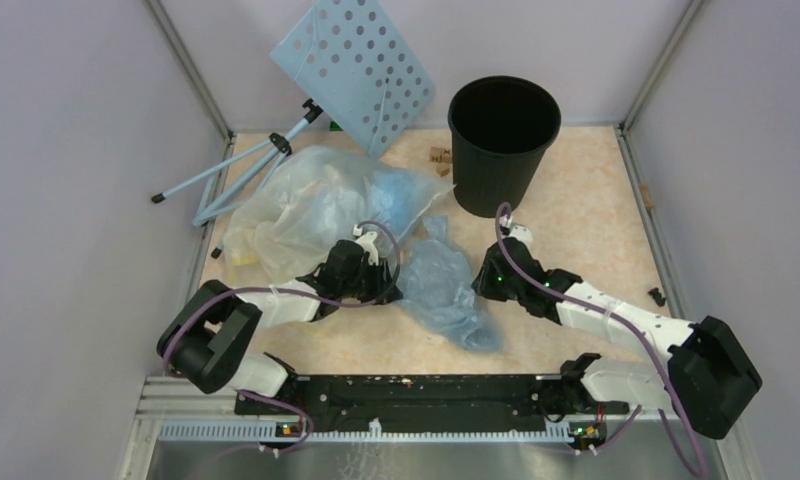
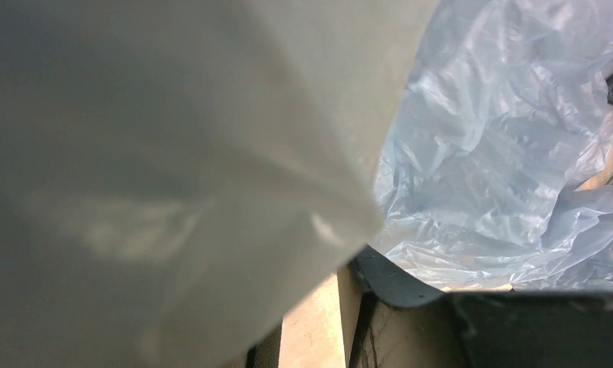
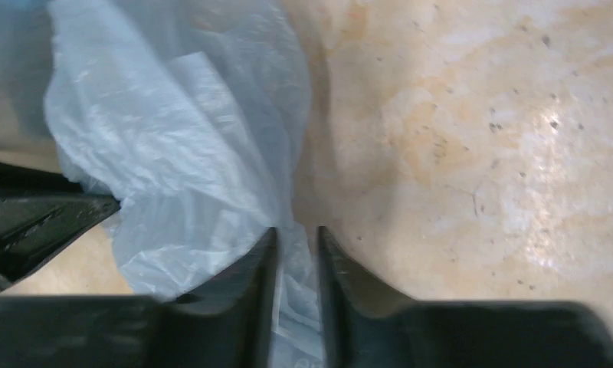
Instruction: Put the trash bags into the trash bin
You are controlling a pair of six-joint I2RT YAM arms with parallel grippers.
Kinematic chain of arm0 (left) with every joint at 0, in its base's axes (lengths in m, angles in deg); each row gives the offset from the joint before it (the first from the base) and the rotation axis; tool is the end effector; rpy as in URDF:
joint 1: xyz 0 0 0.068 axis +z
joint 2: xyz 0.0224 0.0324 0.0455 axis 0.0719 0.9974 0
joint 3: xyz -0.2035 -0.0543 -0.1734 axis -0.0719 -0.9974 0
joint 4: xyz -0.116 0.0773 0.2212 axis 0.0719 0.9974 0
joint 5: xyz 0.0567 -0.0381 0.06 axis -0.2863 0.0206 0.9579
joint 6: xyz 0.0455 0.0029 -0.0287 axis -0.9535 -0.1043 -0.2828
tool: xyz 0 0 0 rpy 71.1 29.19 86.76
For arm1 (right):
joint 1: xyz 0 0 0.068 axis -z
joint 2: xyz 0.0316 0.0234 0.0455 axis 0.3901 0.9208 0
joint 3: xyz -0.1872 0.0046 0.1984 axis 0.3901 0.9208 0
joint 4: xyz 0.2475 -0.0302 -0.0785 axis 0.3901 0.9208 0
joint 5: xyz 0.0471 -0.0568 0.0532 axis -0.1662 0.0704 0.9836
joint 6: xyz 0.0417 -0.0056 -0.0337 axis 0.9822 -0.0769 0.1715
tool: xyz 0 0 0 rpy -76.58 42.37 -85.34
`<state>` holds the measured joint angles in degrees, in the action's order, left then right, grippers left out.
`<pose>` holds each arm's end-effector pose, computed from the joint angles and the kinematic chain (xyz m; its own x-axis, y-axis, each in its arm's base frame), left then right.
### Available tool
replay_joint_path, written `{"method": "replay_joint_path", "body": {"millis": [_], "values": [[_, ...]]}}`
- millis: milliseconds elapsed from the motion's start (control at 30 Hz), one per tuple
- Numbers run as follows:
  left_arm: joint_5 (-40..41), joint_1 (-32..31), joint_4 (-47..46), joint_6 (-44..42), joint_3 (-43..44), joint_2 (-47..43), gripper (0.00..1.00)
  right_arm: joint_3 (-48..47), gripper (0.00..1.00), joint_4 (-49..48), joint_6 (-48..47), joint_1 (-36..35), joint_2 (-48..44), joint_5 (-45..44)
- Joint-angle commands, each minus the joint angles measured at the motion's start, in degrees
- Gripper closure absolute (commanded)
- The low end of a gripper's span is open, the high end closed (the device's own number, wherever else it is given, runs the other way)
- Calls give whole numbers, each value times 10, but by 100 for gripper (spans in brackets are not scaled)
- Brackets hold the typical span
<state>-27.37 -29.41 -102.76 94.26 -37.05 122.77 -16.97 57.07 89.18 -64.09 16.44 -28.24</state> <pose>0.2061 -0.1494 0.1390 -0.8372 -0.0494 -0.5446 0.3242 0.7573 -0.5670 0.1737 0.1433 0.1981 -0.7777 0.2552 -0.5745 -0.0012 0.9133 0.4073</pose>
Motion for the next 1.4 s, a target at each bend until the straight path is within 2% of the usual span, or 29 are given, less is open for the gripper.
{"method": "replay_joint_path", "body": {"millis": [0,100,167,333,533,633,800,900,1000,1100,1167,1233,1333,1367], "values": [[17,4,26,-22,-5,-21,66,-18,66,50,29,3,-13,-61],[5,4,27,-17,-14,-40,66,-19,43,51,10,3,-21,-47],[-6,4,21,-13,-22,-57,65,-11,36,23,-17,3,-33,-9],[-33,4,8,3,-27,-82,60,25,35,-56,-78,3,-77,143],[-78,1,0,13,-7,-104,56,20,36,-18,-137,3,-87,180],[-79,-6,39,5,29,-109,52,22,43,-7,-151,3,-80,174],[-67,-18,76,10,63,-117,43,31,68,-33,-155,3,-78,181],[-55,-29,80,23,71,-110,41,39,76,-67,-150,3,-78,209],[-34,-47,84,25,79,-99,39,51,78,-94,-141,3,-80,226],[-12,-63,96,26,91,-84,31,61,72,-94,-128,3,-89,203],[28,-81,120,16,115,-75,17,63,67,-71,-114,3,-100,152],[81,-112,175,0,149,-62,10,64,62,-51,-107,3,-114,106],[143,-150,222,2,187,-43,6,59,45,-17,-106,3,-138,33],[153,-159,229,18,192,-41,5,56,37,-8,-110,3,-144,20]]}}
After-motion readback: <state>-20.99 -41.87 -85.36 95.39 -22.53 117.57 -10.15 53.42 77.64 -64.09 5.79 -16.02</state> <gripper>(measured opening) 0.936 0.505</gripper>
